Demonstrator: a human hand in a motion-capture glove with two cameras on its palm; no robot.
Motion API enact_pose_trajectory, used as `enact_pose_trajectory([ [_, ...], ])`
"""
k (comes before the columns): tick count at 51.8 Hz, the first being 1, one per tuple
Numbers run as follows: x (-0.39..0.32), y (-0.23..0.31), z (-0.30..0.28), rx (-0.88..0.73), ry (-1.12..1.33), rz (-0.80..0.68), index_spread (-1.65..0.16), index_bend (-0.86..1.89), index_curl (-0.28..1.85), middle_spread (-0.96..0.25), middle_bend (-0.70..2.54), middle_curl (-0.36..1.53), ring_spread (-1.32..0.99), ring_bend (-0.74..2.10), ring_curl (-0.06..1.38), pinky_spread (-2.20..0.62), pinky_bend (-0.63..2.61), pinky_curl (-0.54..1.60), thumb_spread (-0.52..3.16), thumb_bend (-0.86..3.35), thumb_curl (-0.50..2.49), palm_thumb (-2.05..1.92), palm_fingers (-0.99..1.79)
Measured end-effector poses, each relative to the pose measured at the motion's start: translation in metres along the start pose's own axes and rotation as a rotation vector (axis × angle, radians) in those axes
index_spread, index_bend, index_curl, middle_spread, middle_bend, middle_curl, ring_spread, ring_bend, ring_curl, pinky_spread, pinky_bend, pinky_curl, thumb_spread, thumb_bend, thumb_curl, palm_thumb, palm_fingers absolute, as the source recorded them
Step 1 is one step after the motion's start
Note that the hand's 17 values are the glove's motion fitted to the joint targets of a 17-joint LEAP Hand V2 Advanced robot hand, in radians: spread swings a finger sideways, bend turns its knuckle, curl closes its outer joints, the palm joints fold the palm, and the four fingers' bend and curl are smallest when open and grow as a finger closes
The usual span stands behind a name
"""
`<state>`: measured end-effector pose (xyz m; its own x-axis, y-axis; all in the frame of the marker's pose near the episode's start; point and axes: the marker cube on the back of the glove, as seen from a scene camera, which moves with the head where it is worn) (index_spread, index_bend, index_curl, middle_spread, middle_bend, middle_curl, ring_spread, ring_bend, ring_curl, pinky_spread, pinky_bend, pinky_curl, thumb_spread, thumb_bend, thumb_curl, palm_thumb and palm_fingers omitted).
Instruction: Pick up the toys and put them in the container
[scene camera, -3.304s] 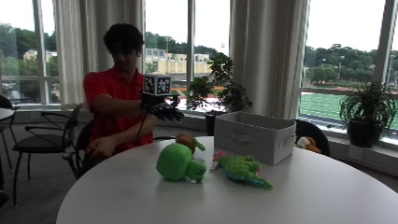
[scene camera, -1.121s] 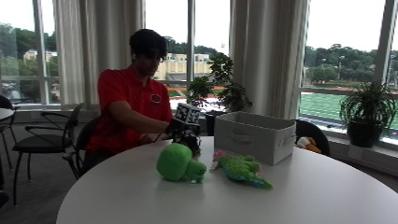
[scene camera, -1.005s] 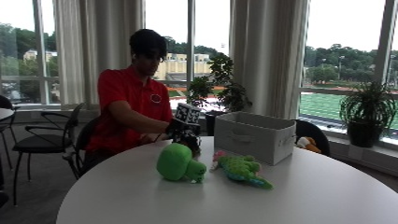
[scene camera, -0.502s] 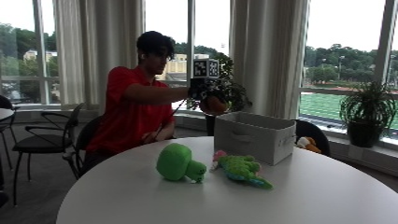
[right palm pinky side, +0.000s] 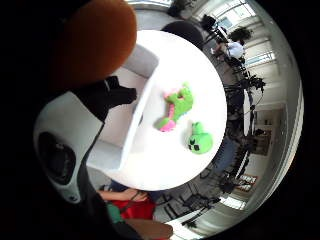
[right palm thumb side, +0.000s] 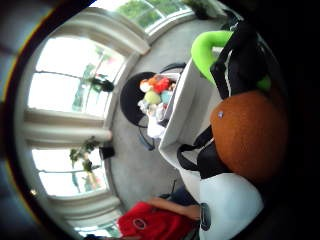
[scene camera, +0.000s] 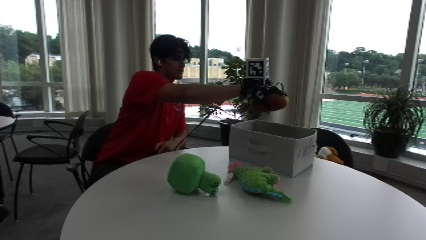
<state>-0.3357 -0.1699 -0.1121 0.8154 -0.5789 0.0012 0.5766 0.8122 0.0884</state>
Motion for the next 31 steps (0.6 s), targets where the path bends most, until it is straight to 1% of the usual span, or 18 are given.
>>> enact_pose_trajectory([
  [1,-0.001,-0.003,0.003,-0.023,0.0,-0.032,-0.36,0.58,1.19,-0.43,0.26,0.47,-0.38,0.37,0.27,-0.36,1.2,0.39,0.81,0.06,0.93,0.56,0.5],
  [2,0.0,-0.006,0.006,-0.045,-0.01,-0.028,-0.36,0.58,1.19,-0.41,0.24,0.46,-0.36,0.35,0.28,-0.35,1.21,0.4,0.82,0.05,0.94,0.56,0.45],
  [3,0.0,-0.008,0.008,-0.065,-0.036,0.02,-0.37,0.58,1.2,-0.4,0.22,0.46,-0.34,0.3,0.26,-0.33,1.22,0.4,0.84,0.05,0.94,0.56,0.36],
  [4,-0.001,-0.011,0.01,-0.08,-0.075,0.093,-0.38,0.51,1.18,-0.35,0.14,0.44,-0.27,0.22,0.24,-0.27,1.29,0.43,0.86,0.04,0.93,0.53,0.13],
  [5,-0.003,-0.014,0.011,-0.092,-0.111,0.163,-0.38,0.51,1.18,-0.32,0.13,0.44,-0.25,0.21,0.27,-0.25,1.33,0.45,0.88,0.03,0.93,0.53,0.1],
  [6,-0.006,-0.016,0.013,-0.1,-0.137,0.207,-0.39,0.44,1.15,-0.29,0.11,0.43,-0.22,0.19,0.26,-0.22,1.38,0.46,0.9,0.02,0.92,0.5,0.02],
  [7,-0.008,-0.016,0.015,-0.105,-0.151,0.222,-0.4,0.42,1.1,-0.25,0.06,0.4,-0.19,0.16,0.25,-0.19,1.42,0.47,0.96,-0.04,0.87,0.41,-0.06],
  [9,-0.013,-0.013,0.018,-0.111,-0.166,0.209,-0.41,0.26,1.03,-0.2,0.06,0.37,-0.15,0.17,0.24,-0.15,1.49,0.47,1.01,-0.04,0.84,0.38,-0.15],
  [10,-0.014,-0.012,0.019,-0.112,-0.172,0.197,-0.41,0.14,0.98,-0.17,0.03,0.35,-0.14,0.2,0.24,-0.13,1.53,0.47,1.03,-0.05,0.81,0.35,-0.24],
  [14,-0.011,-0.006,0.016,-0.092,-0.185,0.177,-0.42,0.06,0.85,-0.11,0.02,0.3,-0.08,0.21,0.24,-0.06,1.59,0.46,1.1,-0.05,0.74,0.26,-0.28],
  [19,0.002,0.004,0.011,-0.074,-0.162,0.209,-0.43,0.06,0.73,-0.06,0.04,0.25,-0.04,0.2,0.25,-0.01,1.61,0.46,1.15,-0.05,0.66,0.19,-0.29],
  [23,0.016,0.017,0.003,-0.05,-0.149,0.225,-0.43,0.09,0.66,-0.05,0.05,0.22,-0.02,0.2,0.26,0.01,1.6,0.45,1.17,-0.04,0.62,0.16,-0.29],
  [26,0.031,0.03,0.0,-0.028,-0.086,0.234,-0.43,0.1,0.62,-0.05,0.06,0.21,-0.01,0.19,0.26,0.03,1.59,0.44,1.18,-0.03,0.59,0.14,-0.28],
  [30,0.052,0.049,-0.003,-0.019,-0.029,0.162,-0.43,0.11,0.57,-0.05,0.07,0.19,0.0,0.19,0.26,0.04,1.57,0.42,1.19,-0.03,0.55,0.13,-0.27],
  [31,0.055,0.052,-0.004,-0.018,-0.039,0.177,-0.43,0.12,0.56,-0.05,0.06,0.19,0.0,0.18,0.26,0.04,1.56,0.42,1.19,-0.03,0.55,0.12,-0.26],
])
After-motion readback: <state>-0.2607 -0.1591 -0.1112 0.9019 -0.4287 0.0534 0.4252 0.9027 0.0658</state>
